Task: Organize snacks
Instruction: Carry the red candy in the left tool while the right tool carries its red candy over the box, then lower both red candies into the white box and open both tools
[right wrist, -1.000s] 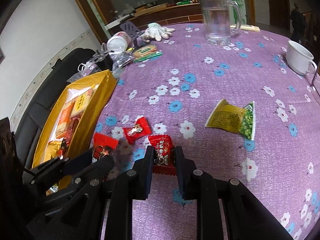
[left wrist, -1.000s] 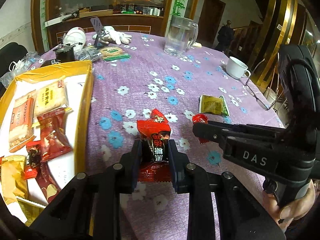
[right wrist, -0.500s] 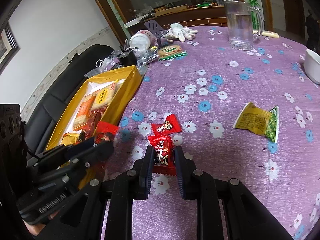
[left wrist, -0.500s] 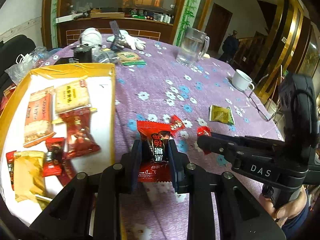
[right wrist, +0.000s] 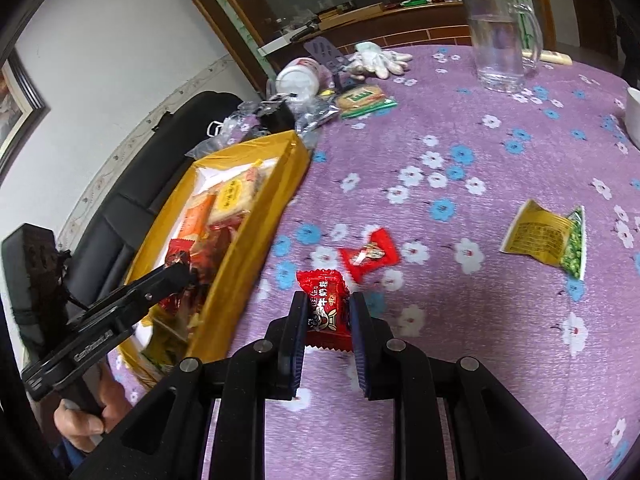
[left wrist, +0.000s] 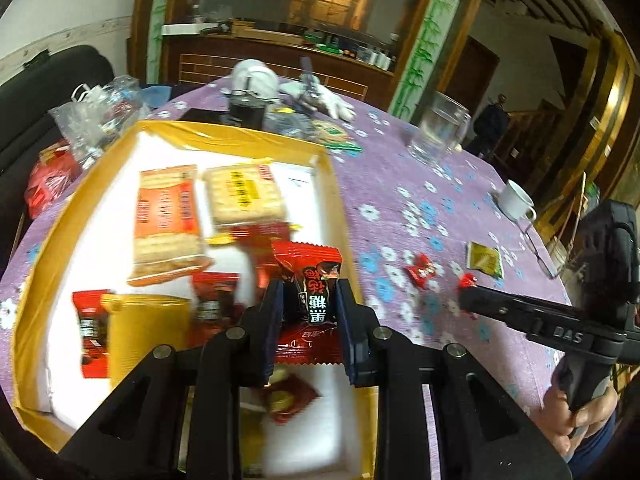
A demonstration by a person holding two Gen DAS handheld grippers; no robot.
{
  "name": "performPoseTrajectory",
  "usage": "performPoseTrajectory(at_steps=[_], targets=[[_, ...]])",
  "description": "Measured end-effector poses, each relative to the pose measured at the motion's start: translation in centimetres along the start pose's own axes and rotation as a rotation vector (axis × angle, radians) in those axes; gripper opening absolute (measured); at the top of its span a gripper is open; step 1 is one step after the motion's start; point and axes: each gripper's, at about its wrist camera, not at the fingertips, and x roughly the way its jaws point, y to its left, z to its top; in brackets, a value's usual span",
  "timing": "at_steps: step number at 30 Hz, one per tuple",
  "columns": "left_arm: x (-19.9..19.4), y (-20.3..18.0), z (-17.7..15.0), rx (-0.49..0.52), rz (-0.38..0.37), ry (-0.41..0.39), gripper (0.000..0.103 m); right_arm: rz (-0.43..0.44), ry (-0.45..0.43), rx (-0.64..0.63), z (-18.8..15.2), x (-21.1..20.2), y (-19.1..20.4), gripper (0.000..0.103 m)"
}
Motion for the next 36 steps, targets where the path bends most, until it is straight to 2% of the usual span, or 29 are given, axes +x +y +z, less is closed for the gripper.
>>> performPoseTrajectory(at_steps=[9, 21, 24, 32, 36], targets=[[-1.0, 4.6, 0.8, -0.071, 0.052, -0.032, 0.023, 0.071, 0.048, -0.038, 0.6, 1.7, 4.7, 0.021], [-0.6, 9.4, 0.9, -0.142, 0.122, -0.03, 0.023, 0.118, 0.099, -0.121, 2.0, 6.8, 12.7, 0.021], [-0.5, 10.0, 0.8, -0.141, 0.145, -0.034, 0.023, 0.127, 0.106, -0.117, 2.6, 8.3, 13.6, 0.021], [0.4, 11.3, 0.3, -0.165, 0.126, -0.016, 0.023, 0.095, 0.125, -0.1, 2.9, 12.0, 14.1, 0.021], [0.6, 10.8, 0.3, -0.139, 0.156, -0.012, 0.024, 0.087, 0.124, -0.106, 2.7, 12.7, 14.1, 0.021]])
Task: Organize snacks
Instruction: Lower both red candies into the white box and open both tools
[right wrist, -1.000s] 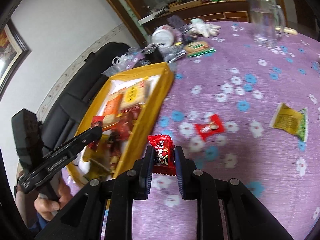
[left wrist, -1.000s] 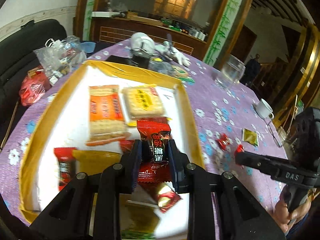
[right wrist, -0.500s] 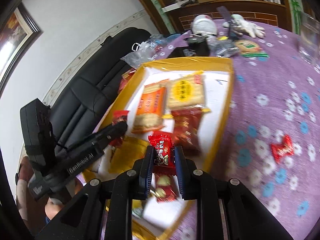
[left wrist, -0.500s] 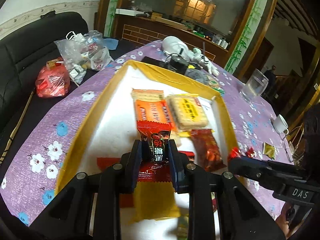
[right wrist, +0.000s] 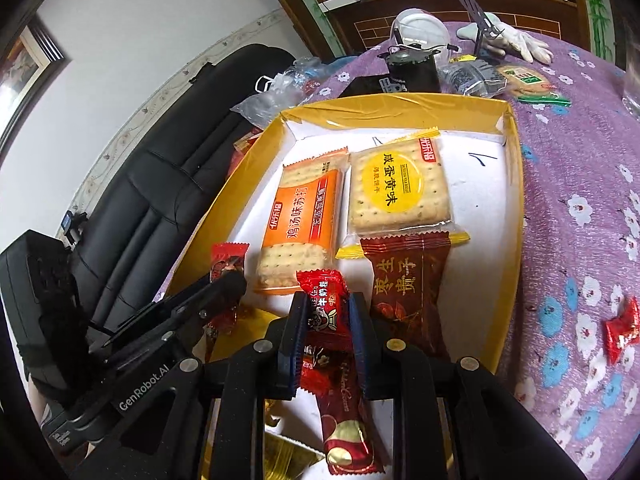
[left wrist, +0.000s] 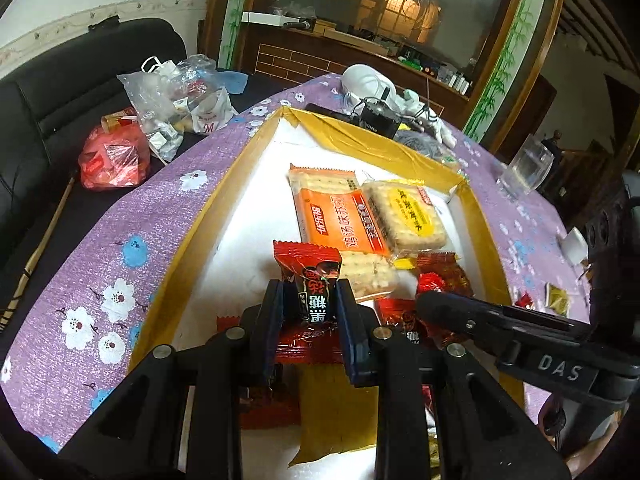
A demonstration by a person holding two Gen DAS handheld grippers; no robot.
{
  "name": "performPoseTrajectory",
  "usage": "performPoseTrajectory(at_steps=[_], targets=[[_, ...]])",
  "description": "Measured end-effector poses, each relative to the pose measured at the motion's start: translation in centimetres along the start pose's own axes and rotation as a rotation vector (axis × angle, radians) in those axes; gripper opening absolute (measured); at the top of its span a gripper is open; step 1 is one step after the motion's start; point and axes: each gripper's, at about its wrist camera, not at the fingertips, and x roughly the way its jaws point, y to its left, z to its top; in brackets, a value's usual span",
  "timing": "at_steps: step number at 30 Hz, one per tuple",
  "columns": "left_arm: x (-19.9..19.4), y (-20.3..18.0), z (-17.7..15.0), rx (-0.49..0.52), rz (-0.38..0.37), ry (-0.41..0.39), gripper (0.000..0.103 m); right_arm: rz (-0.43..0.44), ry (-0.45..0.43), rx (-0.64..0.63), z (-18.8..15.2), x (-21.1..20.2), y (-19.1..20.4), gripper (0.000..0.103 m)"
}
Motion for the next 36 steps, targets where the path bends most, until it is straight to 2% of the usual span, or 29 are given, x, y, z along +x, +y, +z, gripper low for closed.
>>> performPoseTrajectory(at_steps=[8, 19, 31, 36], targets=[[0.39, -0.53, -0.13, 0.036, 0.032, 0.016, 0.024, -0.011, -0.006, -0.017, -0.23, 0.42, 0.09, 0.021], [0.37, -0.55, -0.19, 0.035, 0.032, 0.018, 0.024, -0.014, 0.013, -0.037, -0.26, 0.83, 0.39, 0.022], [0.31, -0.3, -0.29, 0.034, 0.026, 0.021, 0.024, 0.001, 0.009, -0.046, -0.45, 0.61, 0.61, 0.029], [0.18, -0.17, -0.22, 0.02, 0.02, 0.019, 0.034, 0.018, -0.006, -0.046, -0.47, 0.32, 0.6, 0.032]])
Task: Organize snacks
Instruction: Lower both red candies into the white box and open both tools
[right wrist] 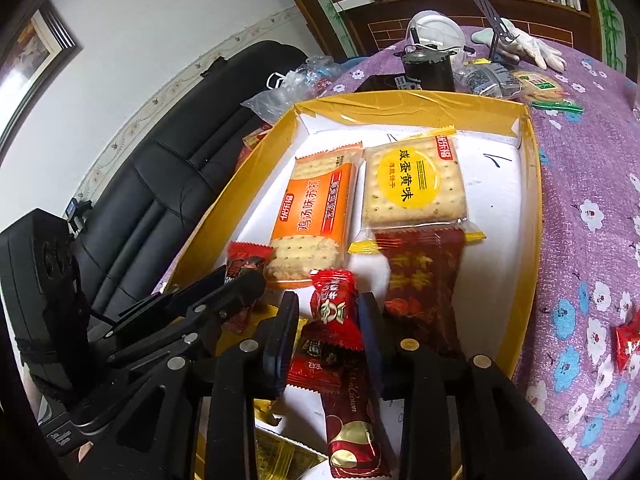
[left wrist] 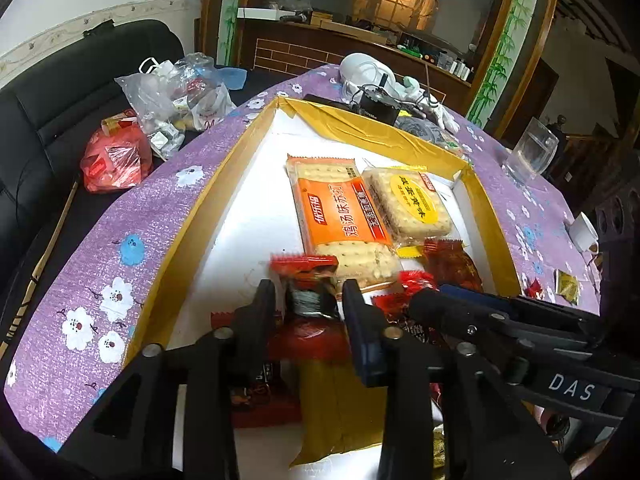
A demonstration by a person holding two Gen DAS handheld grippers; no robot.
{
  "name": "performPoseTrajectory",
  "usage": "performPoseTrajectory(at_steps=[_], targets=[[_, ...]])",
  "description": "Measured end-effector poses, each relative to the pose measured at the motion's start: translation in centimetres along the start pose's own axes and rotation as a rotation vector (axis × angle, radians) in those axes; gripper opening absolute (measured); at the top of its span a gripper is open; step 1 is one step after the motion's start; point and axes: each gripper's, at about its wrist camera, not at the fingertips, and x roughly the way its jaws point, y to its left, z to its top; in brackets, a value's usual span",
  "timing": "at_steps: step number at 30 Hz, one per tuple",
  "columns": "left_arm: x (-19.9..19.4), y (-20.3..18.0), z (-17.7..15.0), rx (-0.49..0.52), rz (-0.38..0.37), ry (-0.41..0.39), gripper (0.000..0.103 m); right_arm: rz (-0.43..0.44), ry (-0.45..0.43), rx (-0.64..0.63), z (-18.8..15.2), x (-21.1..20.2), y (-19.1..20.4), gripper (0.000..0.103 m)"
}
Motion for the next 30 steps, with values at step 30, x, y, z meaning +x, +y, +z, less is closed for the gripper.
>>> performPoseTrajectory(at_steps=[30], targets=[[-3.2, -3.4, -0.1, 0.05, -0.039, -0.025, 0.042, 0.034, -0.066, 0.081, -1.2, -5.9, -1.2, 0.041]])
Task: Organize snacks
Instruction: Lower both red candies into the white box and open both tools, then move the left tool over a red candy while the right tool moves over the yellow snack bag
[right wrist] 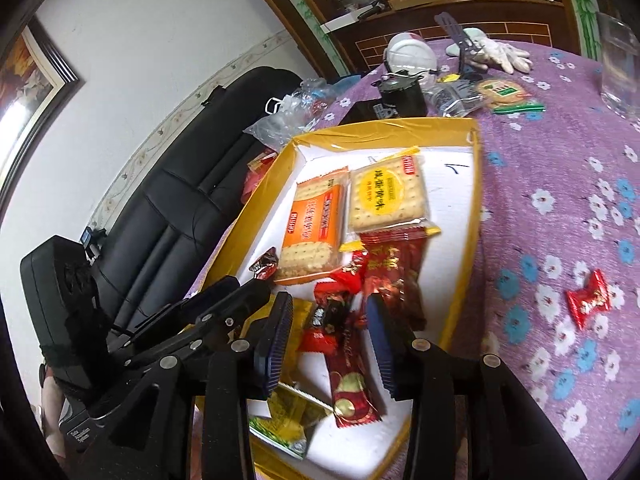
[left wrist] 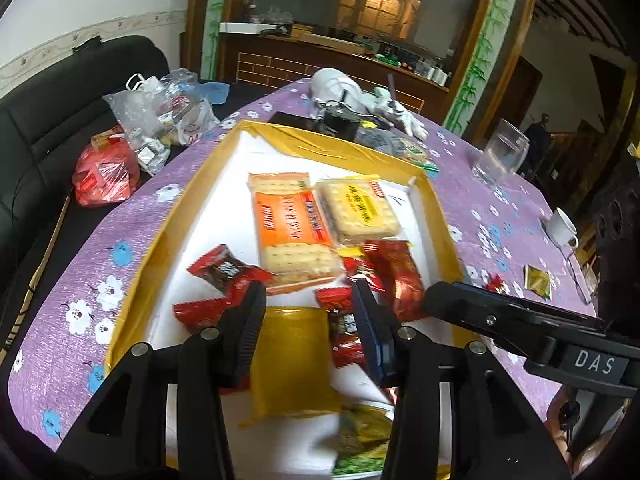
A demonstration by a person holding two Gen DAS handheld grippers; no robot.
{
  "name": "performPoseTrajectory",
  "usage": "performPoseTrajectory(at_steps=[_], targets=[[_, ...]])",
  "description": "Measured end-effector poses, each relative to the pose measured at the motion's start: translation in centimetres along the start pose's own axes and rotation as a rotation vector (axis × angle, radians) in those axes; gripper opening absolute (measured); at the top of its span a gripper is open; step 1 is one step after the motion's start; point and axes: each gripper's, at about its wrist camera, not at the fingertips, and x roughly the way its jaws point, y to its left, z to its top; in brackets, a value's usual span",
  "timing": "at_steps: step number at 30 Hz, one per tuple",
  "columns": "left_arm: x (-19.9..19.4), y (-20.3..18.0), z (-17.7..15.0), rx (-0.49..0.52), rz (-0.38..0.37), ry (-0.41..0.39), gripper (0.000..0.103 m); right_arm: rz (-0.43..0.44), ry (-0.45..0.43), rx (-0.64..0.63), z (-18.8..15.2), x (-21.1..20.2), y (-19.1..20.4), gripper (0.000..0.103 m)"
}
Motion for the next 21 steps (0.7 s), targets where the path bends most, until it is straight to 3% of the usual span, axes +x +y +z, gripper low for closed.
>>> performPoseTrajectory(at_steps=[12, 21], targets=[[-0.3, -5.0, -0.6, 0.111, -0.025, 0.016, 0.047, -0.019, -0.029, 0.059, -0.1, -3.3, -3.5, 0.043], [-0.1, -10.6, -1.2, 0.224, -0.069, 0.04, 0.046, -0.08, -0.052, 0.121, -0.3, -7.0, -9.5, 0.044]])
